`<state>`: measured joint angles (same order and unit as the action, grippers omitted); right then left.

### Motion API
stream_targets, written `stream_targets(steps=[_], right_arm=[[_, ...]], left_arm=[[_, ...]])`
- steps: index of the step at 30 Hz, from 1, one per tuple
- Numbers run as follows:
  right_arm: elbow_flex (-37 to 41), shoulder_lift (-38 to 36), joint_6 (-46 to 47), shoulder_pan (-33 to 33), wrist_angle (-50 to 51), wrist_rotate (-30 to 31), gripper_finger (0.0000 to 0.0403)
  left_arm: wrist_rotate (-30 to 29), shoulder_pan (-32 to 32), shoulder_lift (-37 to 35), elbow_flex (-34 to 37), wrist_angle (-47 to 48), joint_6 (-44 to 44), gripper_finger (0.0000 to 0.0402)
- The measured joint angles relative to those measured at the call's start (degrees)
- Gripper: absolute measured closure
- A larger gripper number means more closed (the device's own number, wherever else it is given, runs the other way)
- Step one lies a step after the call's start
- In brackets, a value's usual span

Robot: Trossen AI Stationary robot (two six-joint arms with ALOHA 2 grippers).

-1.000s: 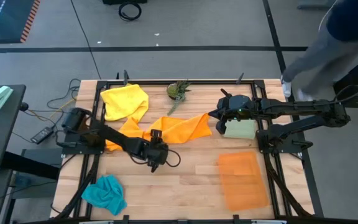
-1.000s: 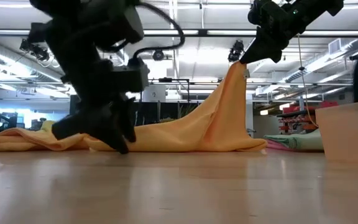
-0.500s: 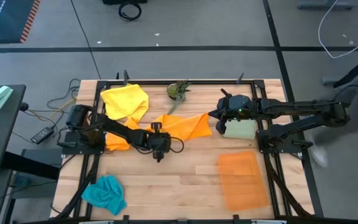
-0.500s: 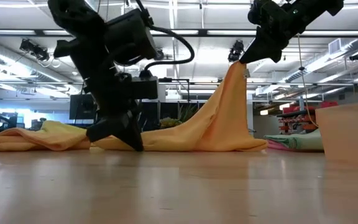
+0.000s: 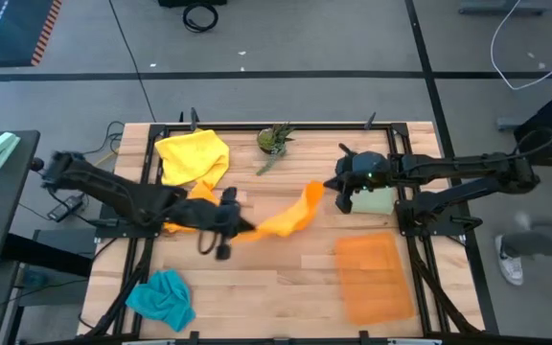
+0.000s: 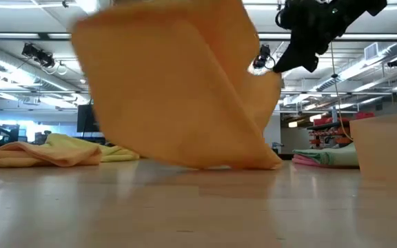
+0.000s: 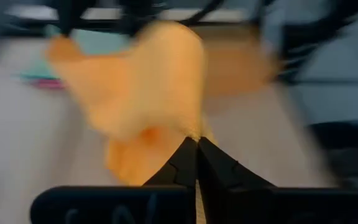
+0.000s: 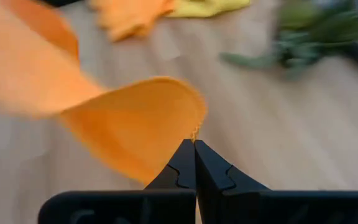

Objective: Fold microfiber towels
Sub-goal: Fold the right orange microfiber towel

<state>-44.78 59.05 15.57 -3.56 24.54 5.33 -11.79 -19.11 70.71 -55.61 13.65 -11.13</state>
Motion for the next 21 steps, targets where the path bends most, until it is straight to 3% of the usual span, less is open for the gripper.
stream_targets(steps=[2,5,8,11,14,18,21], right_arm=[[0.0,0.1,1.1,3.5,-0.6,-1.9,0.0403],[0.0,0.6,1.6,8.2,-1.4,-0.1,0.0403],[0.2,2.8,2.7,10.8,-2.4,5.0,0.0403],[0.3,7.5,2.5,9.8,-4.3,6.7,0.0403],[0.3,13.5,2.4,6.5,-8.4,6.6,0.0403],[0.4,20.6,2.3,1.8,-9.9,4.9,0.0403],[0.4,23.3,2.2,-1.5,-9.9,5.3,0.0403]], left_arm=[[3.1,-1.5,-2.0,1.3,0.4,-4.7,0.0387],[2.7,-3.2,-2.6,5.6,-2.0,-9.3,0.0394],[6.5,-2.0,-1.0,16.2,-14.2,-14.2,0.0396],[17.8,3.7,0.4,30.1,-35.4,-21.2,0.0396],[19.2,11.6,0.6,42.7,-54.7,-30.8,0.0395],[17.9,20.5,-0.1,53.5,-65.3,-36.2,0.036],[18.7,24.3,-1.1,55.1,-63.8,-33.4,0.0314]])
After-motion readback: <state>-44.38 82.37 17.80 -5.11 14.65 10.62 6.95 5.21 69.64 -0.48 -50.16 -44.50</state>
